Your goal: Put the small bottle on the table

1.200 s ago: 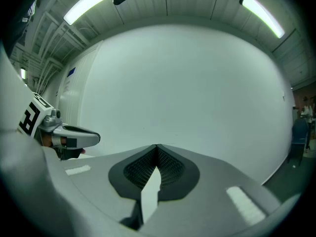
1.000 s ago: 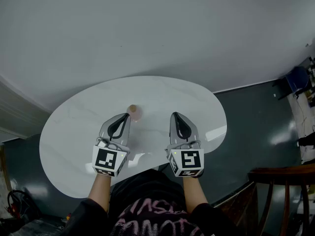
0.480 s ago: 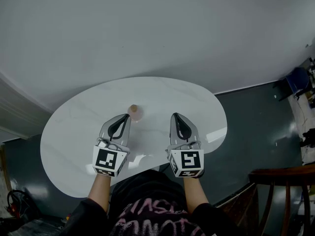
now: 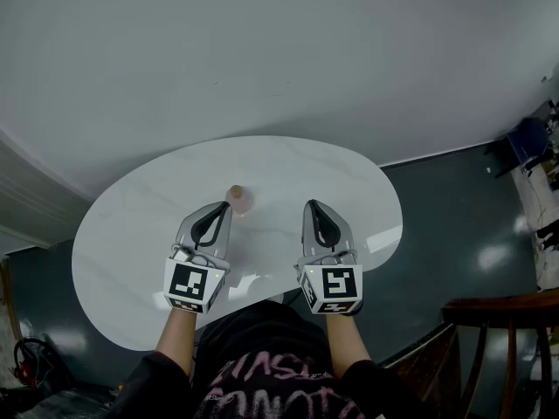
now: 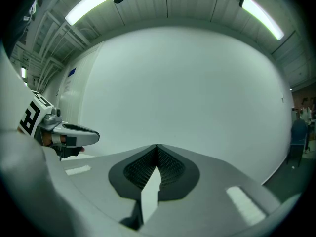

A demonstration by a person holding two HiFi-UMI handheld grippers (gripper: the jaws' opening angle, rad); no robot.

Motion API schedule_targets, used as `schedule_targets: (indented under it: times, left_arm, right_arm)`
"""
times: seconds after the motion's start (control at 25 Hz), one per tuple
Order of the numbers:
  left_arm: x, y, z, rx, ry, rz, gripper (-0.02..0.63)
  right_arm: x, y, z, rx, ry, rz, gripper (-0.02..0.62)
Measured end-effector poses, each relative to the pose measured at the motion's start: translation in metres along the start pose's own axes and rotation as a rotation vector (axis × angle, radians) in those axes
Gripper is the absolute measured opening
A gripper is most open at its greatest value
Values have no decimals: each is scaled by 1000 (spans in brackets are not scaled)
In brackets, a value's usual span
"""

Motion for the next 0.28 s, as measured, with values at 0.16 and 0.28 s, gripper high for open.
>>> schedule_targets:
  times: [0.16, 0.28]
  left_arm:
    - [0, 1, 0, -2, -1, -3, 2]
    - [2, 2, 0, -4, -1, -5, 2]
  right_arm:
    - [0, 1, 0, -2, 0, 0, 6]
    - [1, 2, 0, -1, 1, 1, 6]
Point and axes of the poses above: the fingertips, and each gripper's own axes: z forward along the fingers, y to its left, x out of its underside, the point moved 5 cm from there along -z, backward along the fingers, and after that the axes turned 15 degrees about -z, right-handed, at the moved point
